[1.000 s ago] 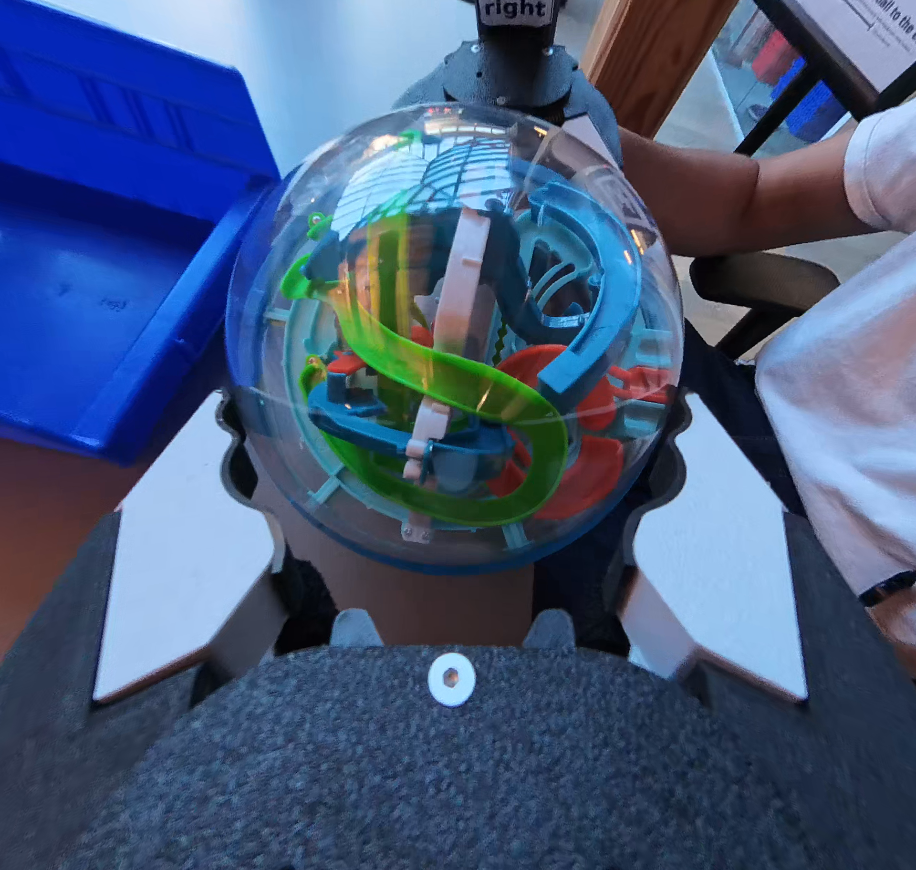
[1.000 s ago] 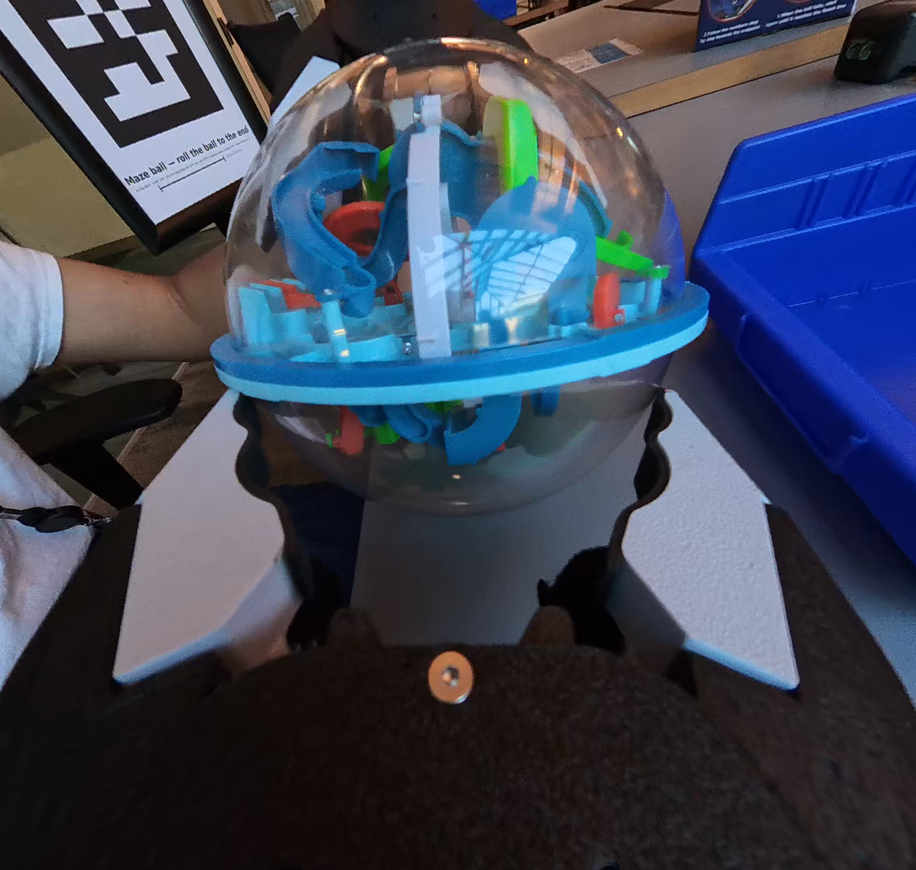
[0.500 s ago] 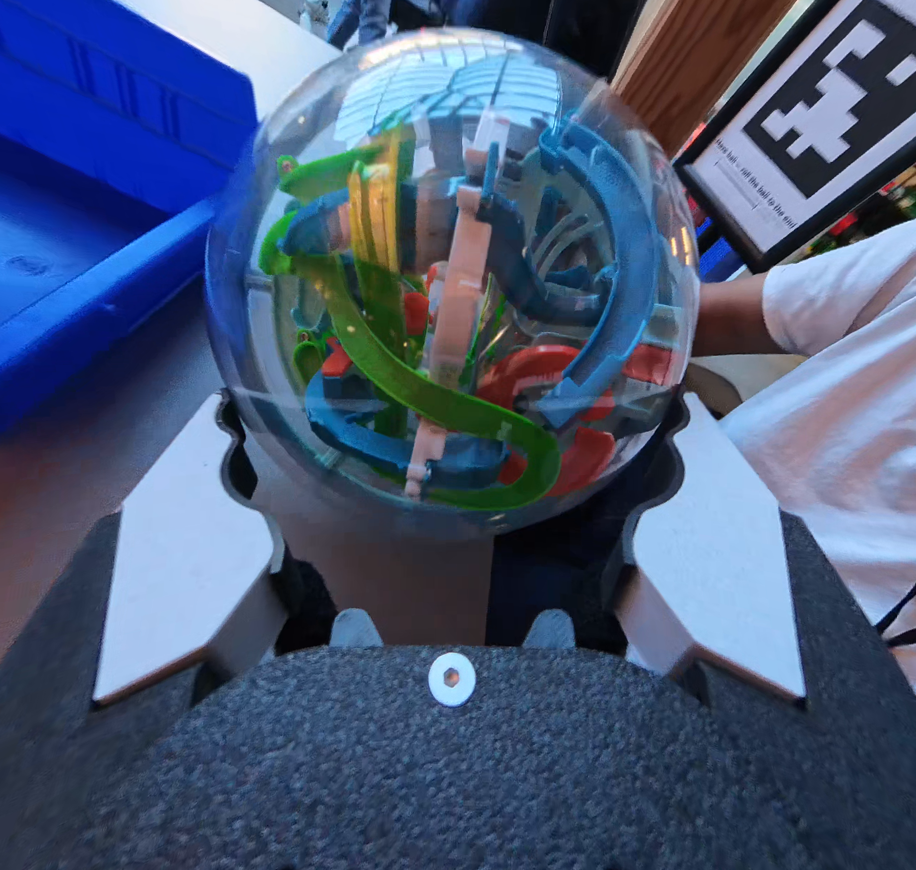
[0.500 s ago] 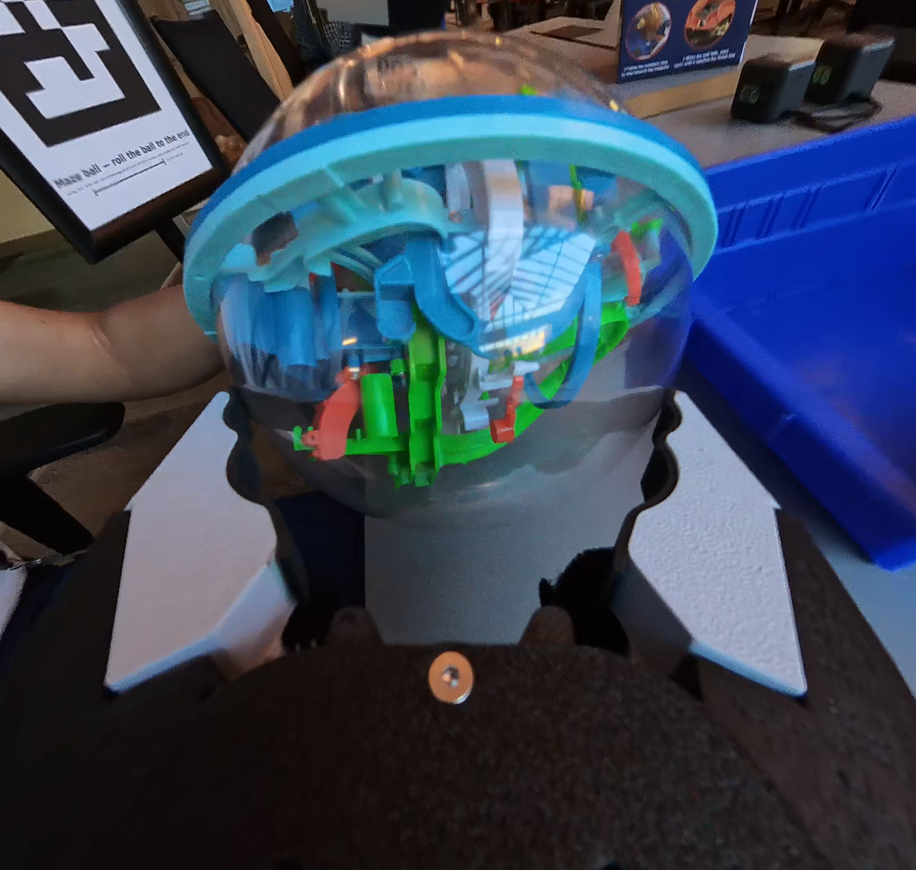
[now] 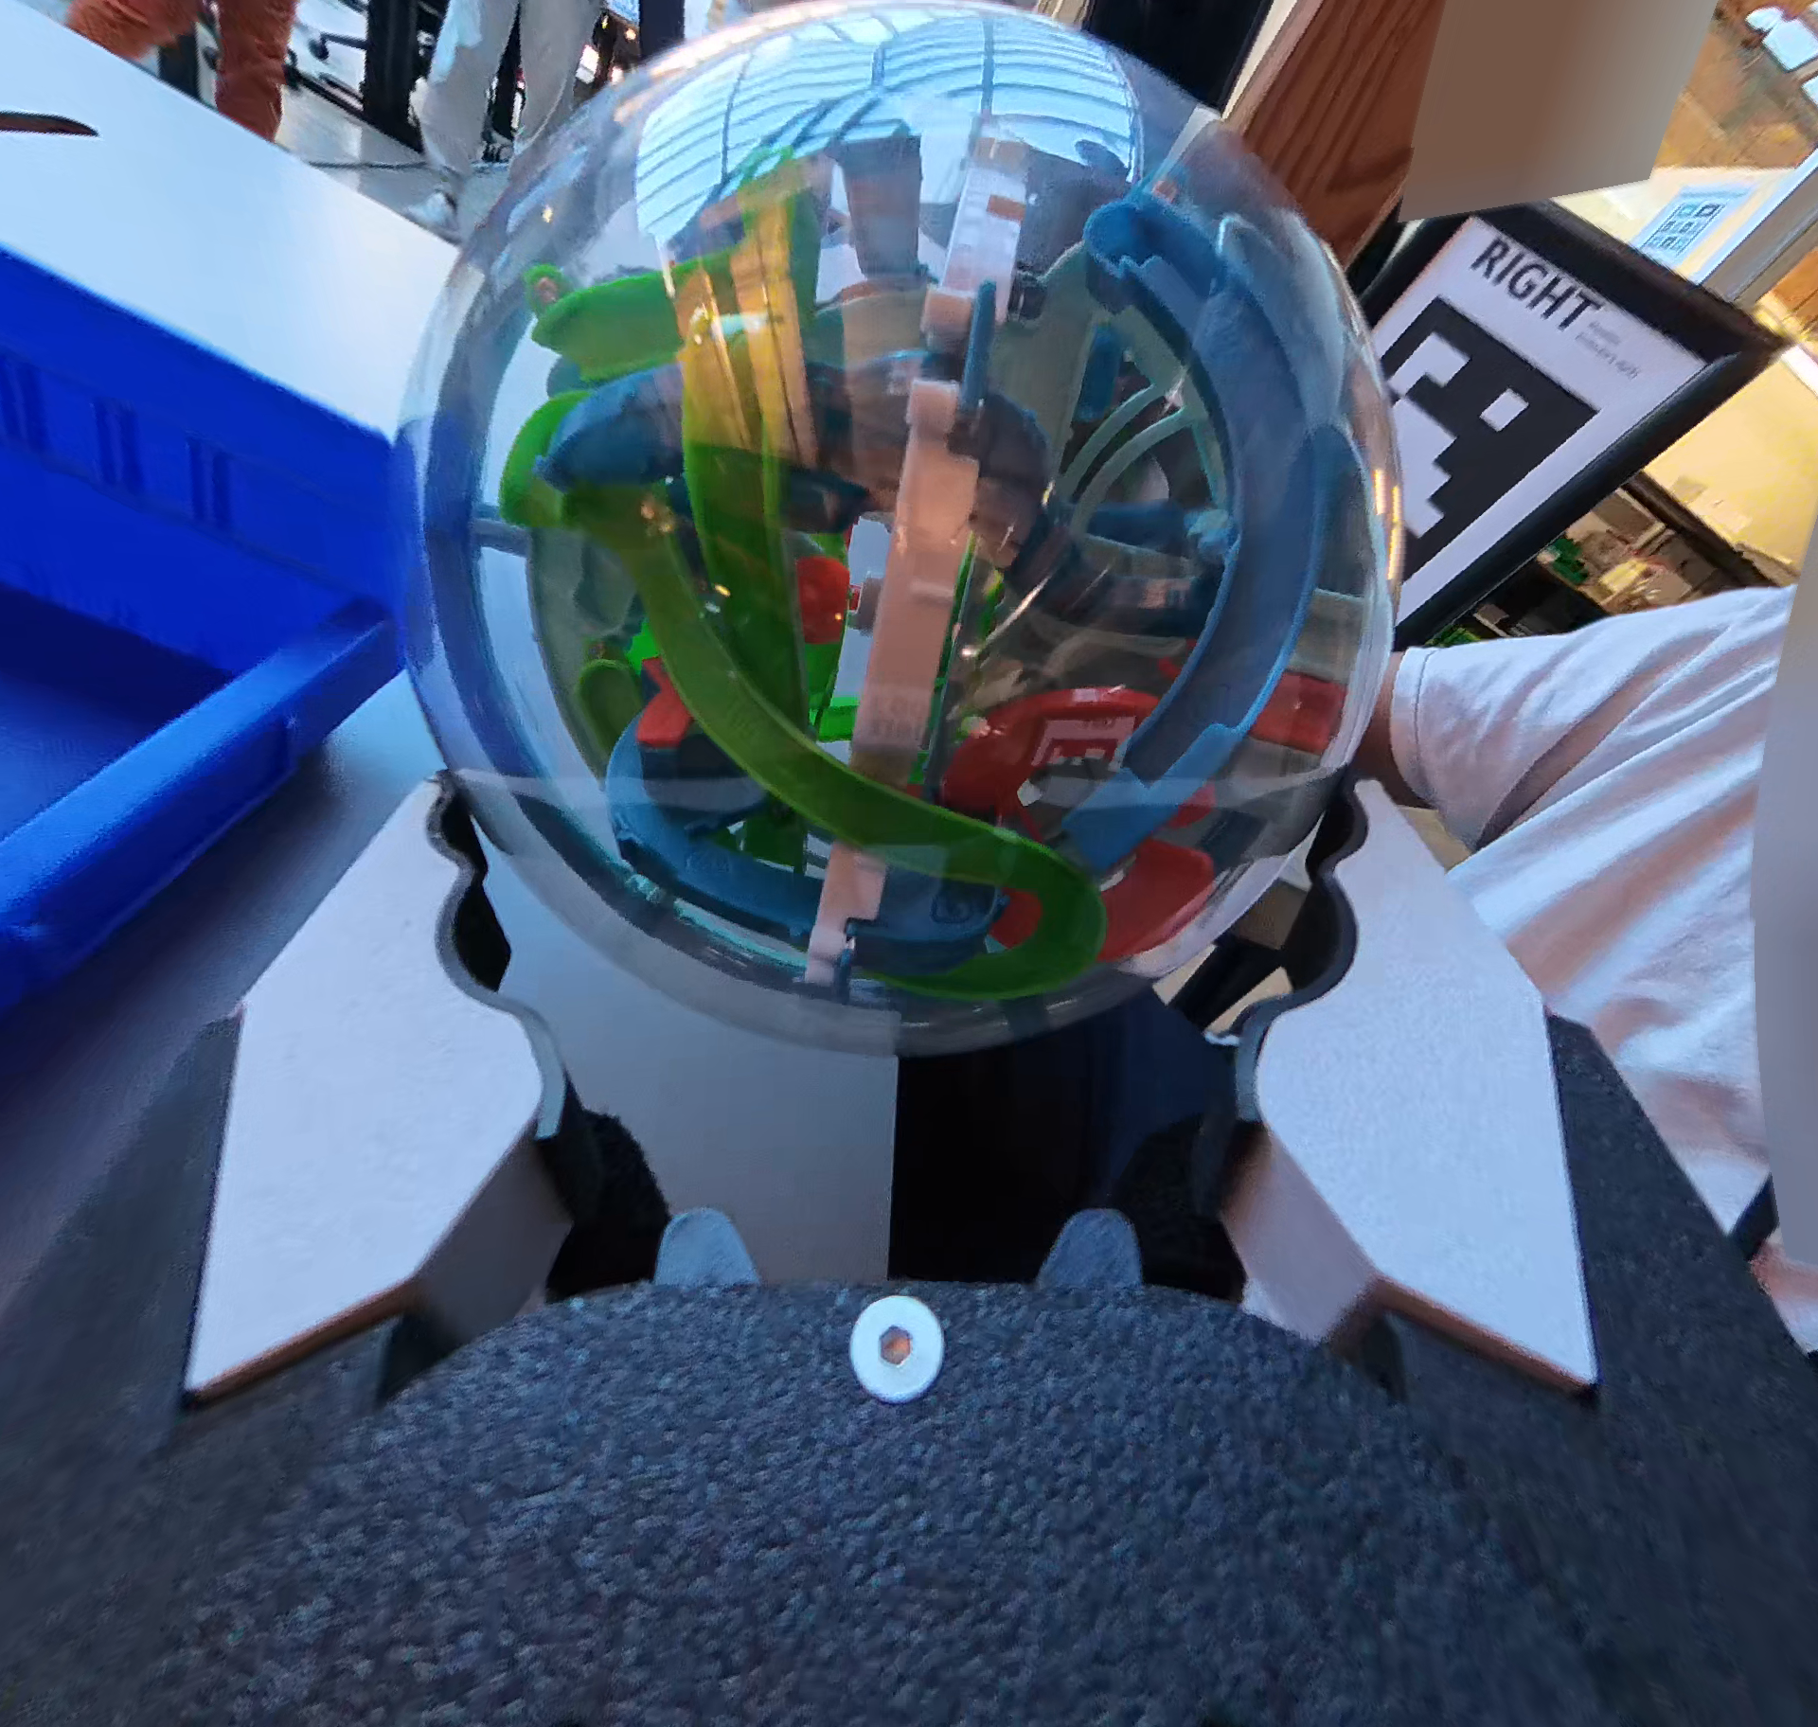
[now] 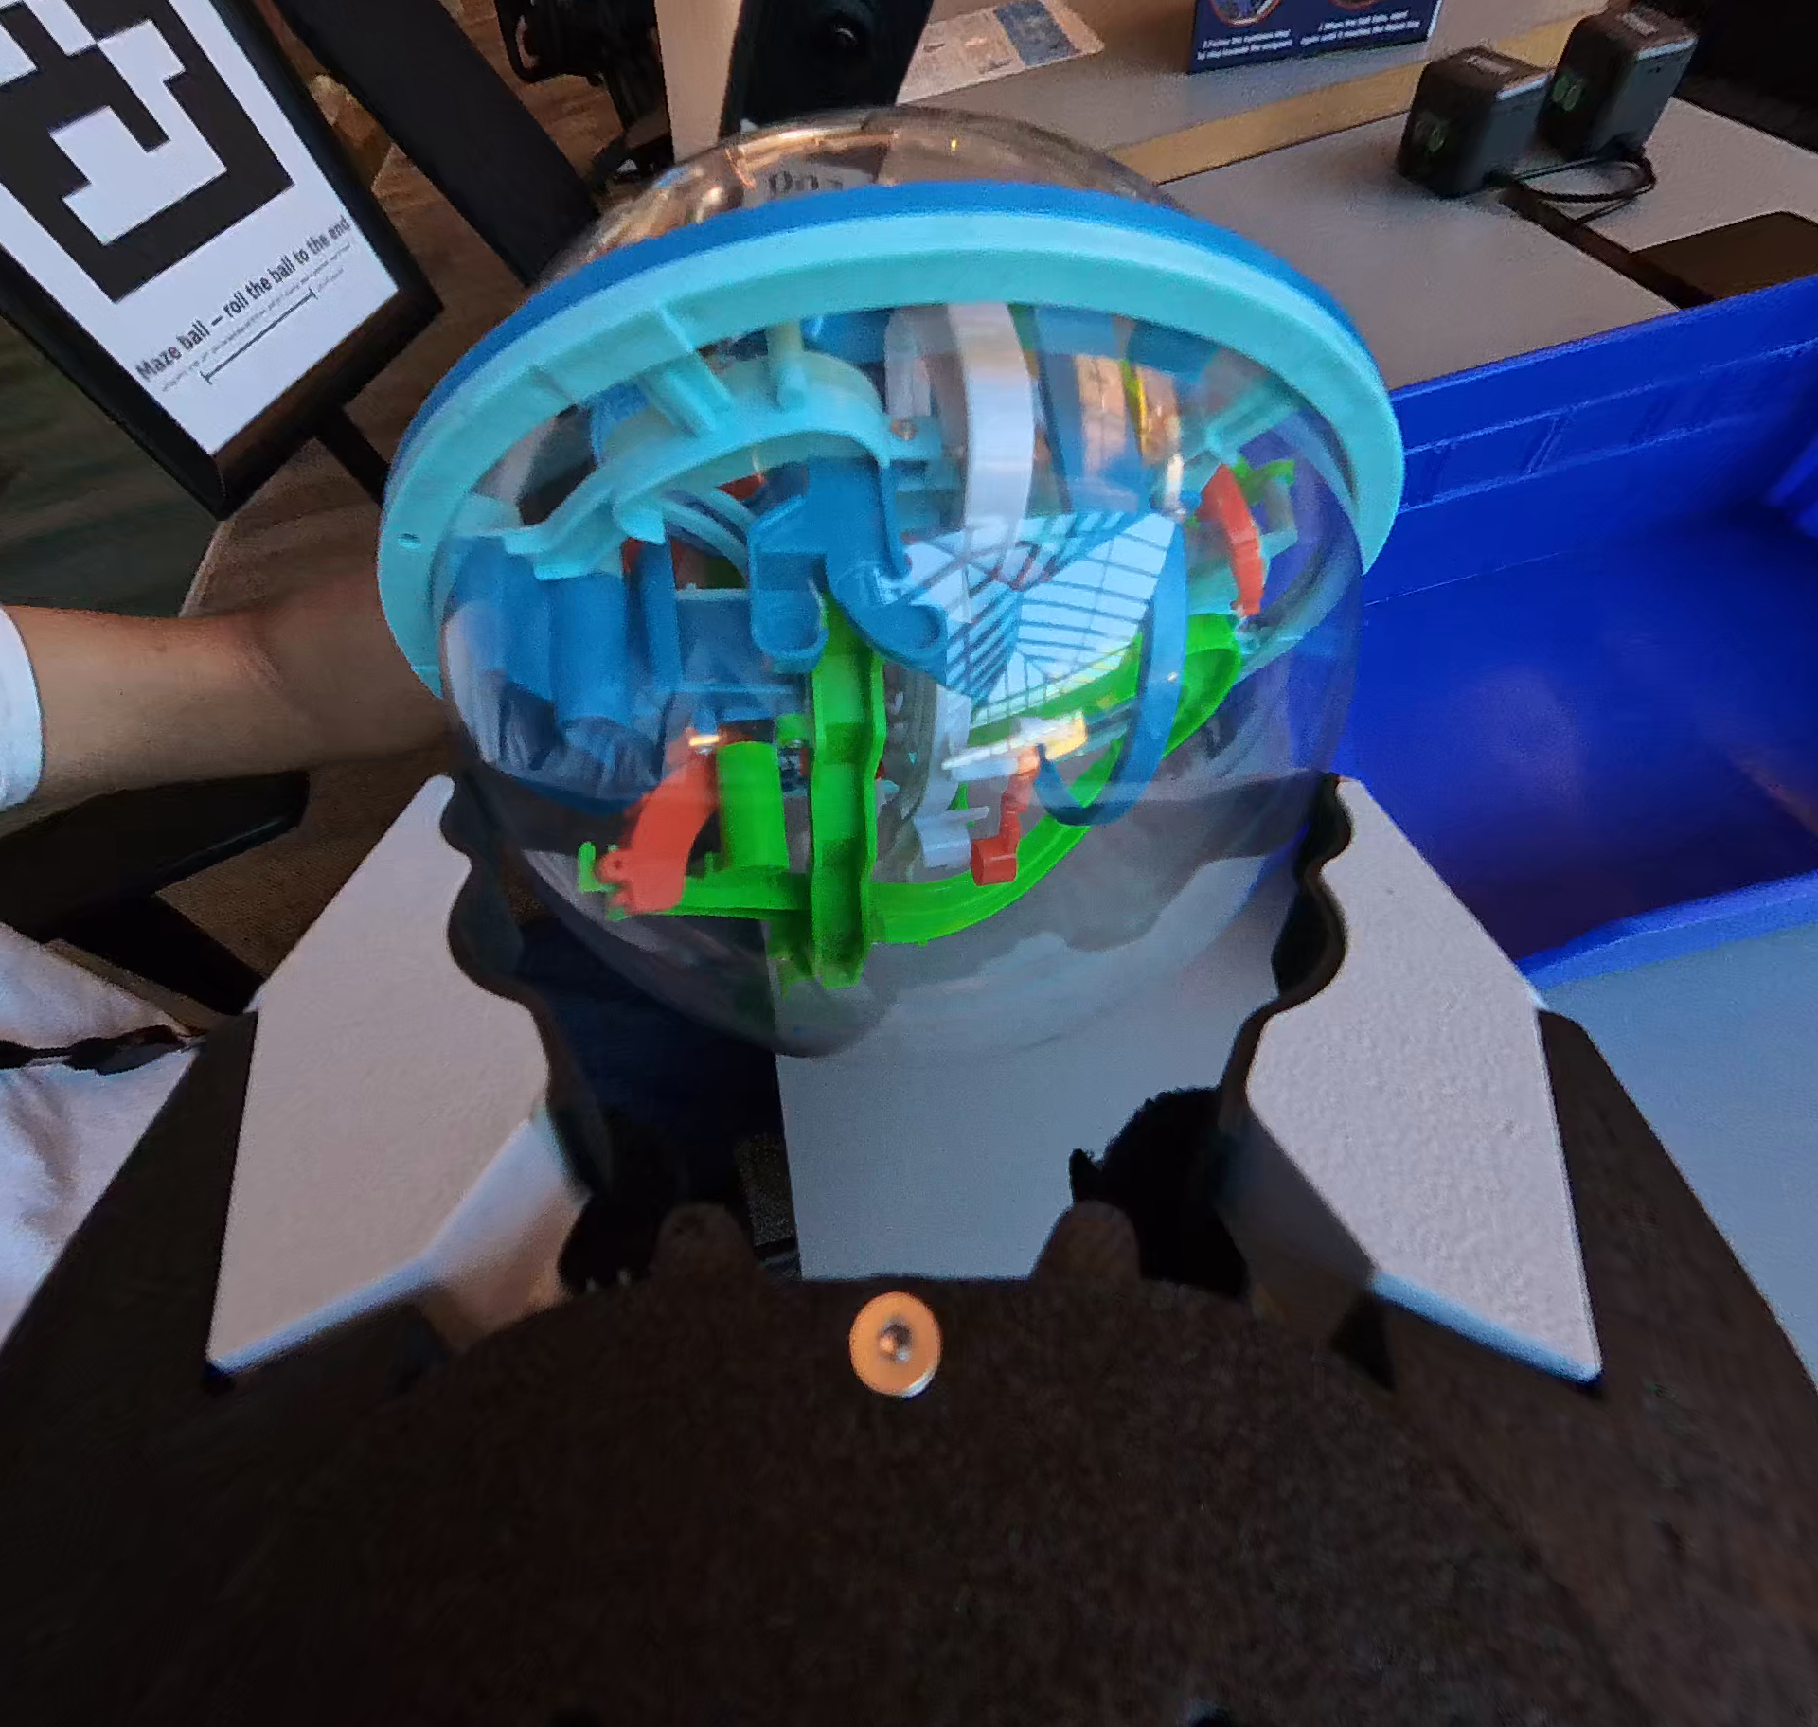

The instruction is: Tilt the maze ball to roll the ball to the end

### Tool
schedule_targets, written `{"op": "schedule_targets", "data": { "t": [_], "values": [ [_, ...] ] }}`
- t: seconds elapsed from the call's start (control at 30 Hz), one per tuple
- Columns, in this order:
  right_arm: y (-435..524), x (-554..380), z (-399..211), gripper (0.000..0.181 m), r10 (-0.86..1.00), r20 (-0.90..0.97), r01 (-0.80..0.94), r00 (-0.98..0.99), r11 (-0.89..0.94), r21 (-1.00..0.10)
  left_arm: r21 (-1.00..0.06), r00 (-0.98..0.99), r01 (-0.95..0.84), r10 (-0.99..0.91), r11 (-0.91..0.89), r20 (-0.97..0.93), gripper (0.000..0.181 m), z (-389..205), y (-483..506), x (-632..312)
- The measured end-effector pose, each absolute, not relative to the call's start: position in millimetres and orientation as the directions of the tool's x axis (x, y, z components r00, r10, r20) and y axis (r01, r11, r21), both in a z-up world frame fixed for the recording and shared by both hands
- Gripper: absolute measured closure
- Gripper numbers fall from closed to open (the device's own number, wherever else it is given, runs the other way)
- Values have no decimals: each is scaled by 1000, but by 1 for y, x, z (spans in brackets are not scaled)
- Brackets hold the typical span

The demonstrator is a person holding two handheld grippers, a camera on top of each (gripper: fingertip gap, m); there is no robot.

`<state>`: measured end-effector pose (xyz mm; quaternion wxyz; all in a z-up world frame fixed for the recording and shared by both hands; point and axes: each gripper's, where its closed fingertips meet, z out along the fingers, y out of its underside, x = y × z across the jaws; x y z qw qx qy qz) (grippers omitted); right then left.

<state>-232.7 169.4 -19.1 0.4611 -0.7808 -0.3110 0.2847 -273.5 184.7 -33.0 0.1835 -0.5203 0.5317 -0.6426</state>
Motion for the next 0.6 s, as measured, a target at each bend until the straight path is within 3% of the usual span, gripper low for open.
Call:
{"op": "schedule_targets", "data": {
  "t": [0.6],
  "values": [
    [169,-222,-1,26,700,-270,157,661,-480,-863,-814,-400,-315,-709,-488,580,22,-16,183,-262]
  ]
}}
